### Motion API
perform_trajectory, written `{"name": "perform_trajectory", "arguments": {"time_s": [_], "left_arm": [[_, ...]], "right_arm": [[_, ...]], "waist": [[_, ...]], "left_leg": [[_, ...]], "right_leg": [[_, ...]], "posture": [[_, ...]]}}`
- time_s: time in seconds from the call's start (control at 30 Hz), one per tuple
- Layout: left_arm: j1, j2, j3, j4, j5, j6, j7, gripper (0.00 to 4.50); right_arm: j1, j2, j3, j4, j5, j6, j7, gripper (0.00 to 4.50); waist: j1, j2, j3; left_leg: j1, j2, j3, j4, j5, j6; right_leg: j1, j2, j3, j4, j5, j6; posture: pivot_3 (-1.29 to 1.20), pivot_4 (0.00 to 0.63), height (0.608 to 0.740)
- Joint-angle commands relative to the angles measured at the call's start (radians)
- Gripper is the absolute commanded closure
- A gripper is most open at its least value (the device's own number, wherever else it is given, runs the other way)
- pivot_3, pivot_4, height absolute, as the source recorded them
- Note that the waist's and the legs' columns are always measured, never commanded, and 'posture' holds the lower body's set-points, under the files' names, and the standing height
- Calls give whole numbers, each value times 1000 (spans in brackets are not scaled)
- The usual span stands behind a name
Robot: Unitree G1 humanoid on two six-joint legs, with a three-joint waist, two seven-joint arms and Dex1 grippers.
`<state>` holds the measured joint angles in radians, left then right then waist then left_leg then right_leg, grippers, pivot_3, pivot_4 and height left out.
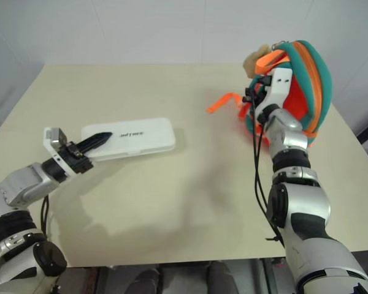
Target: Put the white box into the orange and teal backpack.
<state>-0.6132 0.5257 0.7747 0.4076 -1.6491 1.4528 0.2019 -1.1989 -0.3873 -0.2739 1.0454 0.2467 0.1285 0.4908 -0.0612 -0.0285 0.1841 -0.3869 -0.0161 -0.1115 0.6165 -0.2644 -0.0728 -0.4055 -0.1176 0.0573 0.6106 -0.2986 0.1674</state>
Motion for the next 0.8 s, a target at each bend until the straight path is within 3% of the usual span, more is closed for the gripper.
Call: {"name": "perform_trajectory", "arguments": {"time_s": [0.03, 0.2, 0.43, 0.8], "left_arm": [[6, 74, -2, 31, -79, -27, -30, 3207], [6, 169, -30, 112, -114, -11, -75, 3207], [-4, 226, -68, 168, -105, -12, -128, 3207], [-25, 295, -95, 230, -55, 1, -208, 3207]], "right_arm": [[-2, 3, 48, -149, 27, 93, 139, 3963], [131, -12, 158, -537, 98, 318, 327, 3963], [269, -100, 231, -969, 236, 604, 463, 3963], [346, -327, 252, -1248, 418, 805, 658, 3963]], "waist": [[-2, 0, 0], [0, 0, 0], [5, 0, 0], [13, -2, -1]], "left_leg": [[0, 0, 1, 0, 0, 0], [0, 1, 2, -2, 0, 0], [0, 1, 3, -2, -1, -1], [0, 1, 6, -2, -2, 1]], "right_leg": [[-1, 0, 0, 0, 0, 0], [-4, 0, 0, 2, 0, 0], [-8, 0, -1, 6, 1, -2], [-8, 0, -1, 3, 1, -2]], "posture": [[0, 150, 740], [0, 150, 740], [0, 150, 740], [0, 150, 740]]}}
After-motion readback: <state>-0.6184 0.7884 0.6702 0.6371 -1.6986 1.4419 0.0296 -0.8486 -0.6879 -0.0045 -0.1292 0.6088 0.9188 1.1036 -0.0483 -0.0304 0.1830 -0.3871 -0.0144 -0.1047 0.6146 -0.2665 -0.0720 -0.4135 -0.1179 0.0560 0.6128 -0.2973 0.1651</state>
